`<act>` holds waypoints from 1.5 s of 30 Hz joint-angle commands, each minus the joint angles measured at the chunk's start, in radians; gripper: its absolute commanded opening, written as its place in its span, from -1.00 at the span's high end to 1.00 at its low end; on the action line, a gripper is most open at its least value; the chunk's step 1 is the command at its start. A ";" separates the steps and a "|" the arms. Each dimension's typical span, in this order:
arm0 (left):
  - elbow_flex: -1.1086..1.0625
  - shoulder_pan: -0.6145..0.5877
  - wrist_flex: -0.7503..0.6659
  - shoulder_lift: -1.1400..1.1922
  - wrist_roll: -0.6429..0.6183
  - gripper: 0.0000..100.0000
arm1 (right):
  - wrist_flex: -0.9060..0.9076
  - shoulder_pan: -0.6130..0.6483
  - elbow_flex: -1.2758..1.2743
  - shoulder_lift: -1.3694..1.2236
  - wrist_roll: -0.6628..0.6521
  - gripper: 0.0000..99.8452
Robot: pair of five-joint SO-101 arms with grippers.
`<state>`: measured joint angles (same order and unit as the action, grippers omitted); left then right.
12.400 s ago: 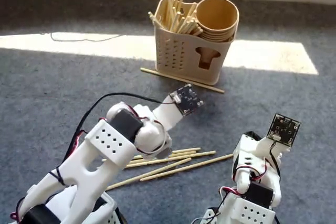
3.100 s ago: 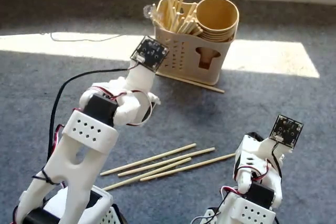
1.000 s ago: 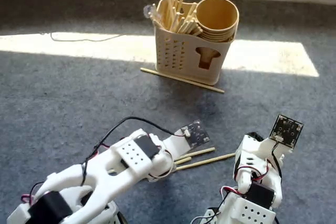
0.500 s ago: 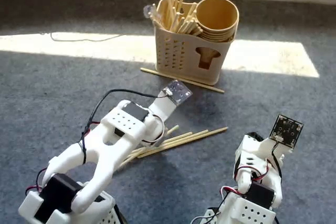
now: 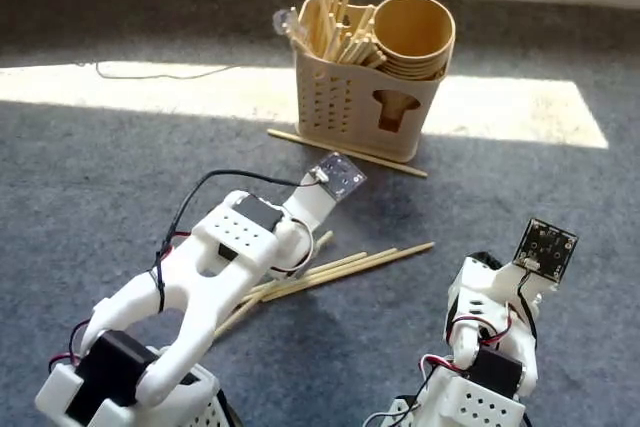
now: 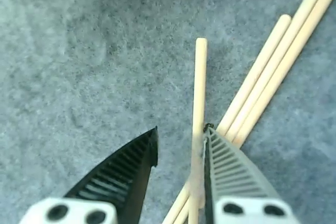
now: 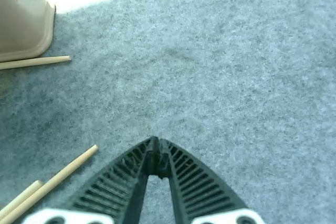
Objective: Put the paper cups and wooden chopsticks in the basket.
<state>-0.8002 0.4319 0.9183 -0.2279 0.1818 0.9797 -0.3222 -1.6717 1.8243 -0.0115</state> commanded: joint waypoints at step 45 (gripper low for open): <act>0.114 -0.047 0.187 -0.524 -0.003 0.99 | 0.016 -0.010 -0.110 0.012 -0.009 0.98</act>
<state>-0.7434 0.4212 1.0978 -0.6805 0.1818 0.9920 -0.3222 -1.6717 1.8243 -0.0115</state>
